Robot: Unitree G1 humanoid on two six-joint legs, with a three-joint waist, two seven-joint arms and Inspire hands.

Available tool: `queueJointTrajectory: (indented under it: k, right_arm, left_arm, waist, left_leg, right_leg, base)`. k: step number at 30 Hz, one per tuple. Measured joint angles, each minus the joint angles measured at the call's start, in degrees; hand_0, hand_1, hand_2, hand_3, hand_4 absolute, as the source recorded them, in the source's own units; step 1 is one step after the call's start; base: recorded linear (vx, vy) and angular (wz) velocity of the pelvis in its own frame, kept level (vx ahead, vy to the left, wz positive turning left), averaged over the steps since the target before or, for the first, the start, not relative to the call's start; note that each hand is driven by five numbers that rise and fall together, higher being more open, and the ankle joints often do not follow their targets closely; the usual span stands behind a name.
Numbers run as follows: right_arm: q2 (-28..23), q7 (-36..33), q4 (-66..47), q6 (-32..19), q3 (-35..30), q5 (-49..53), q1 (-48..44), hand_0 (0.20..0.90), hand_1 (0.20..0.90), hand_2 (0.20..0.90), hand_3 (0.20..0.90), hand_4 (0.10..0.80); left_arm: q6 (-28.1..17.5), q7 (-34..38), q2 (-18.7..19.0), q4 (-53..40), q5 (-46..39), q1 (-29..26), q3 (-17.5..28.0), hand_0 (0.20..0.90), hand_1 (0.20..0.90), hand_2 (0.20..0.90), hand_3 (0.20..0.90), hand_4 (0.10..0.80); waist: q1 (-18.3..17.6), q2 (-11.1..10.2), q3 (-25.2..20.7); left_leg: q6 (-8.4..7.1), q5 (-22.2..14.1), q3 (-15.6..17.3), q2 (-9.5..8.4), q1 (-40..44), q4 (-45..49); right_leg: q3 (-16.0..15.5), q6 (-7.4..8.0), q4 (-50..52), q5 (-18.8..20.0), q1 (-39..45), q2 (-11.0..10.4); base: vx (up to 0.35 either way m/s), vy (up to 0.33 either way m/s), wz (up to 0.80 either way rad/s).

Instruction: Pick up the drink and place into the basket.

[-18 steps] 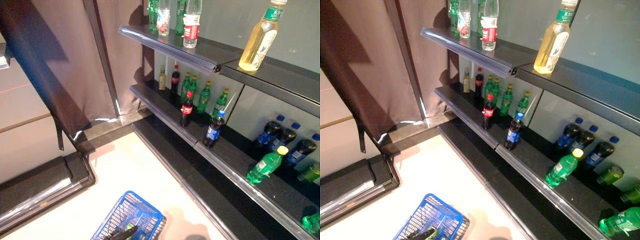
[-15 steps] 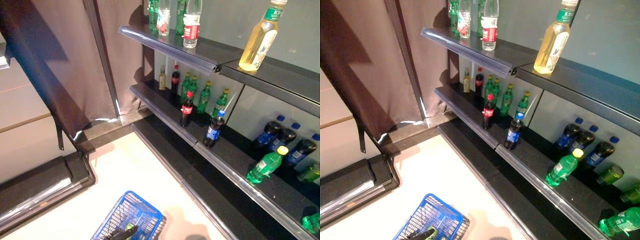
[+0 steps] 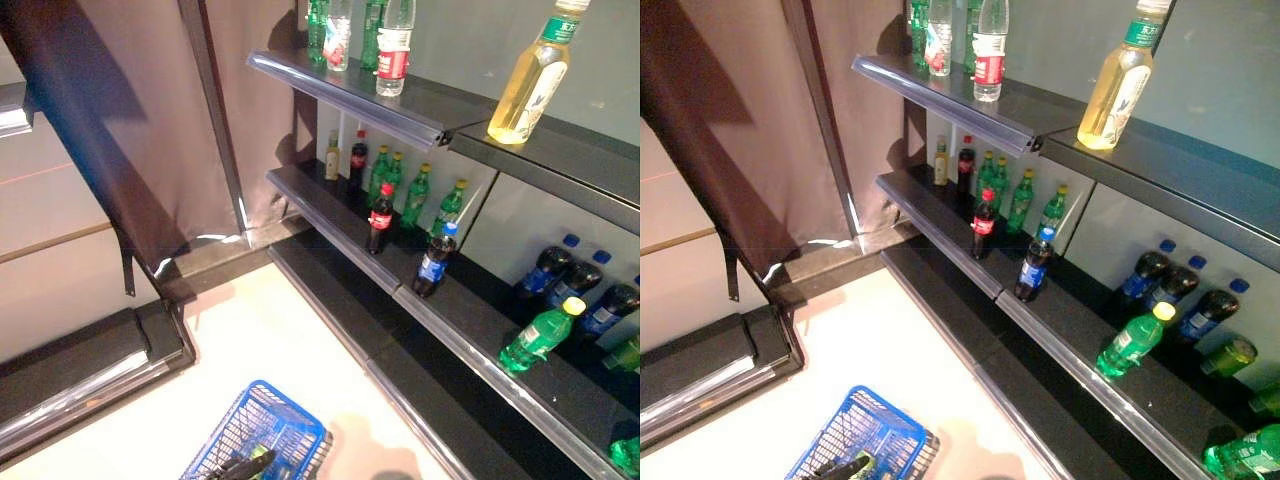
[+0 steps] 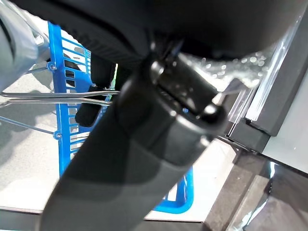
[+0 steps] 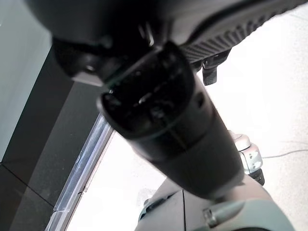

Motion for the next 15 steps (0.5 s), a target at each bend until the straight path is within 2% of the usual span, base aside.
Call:
queueJointTrajectory:
  k: [15]
  right_arm:
    - [-0.2,0.2,-0.1,0.0,0.4,-1.6,-0.2,0.9,0.9,0.9,0.9,0.8]
  left_arm:
    - [-0.8,0.1,-0.1,0.0,-0.4,-0.2,0.1,0.3,0.3,0.3,0.2,0.1]
  waist:
    - [0.2,0.2,0.2]
  left_leg:
    - [-0.26,0.1,-1.0,0.16,-1.2,0.5]
  right_leg:
    - [-1.2,0.08,0.0,-0.5,0.0,0.1]
  base:
    - [-0.013,-0.04,0.04]
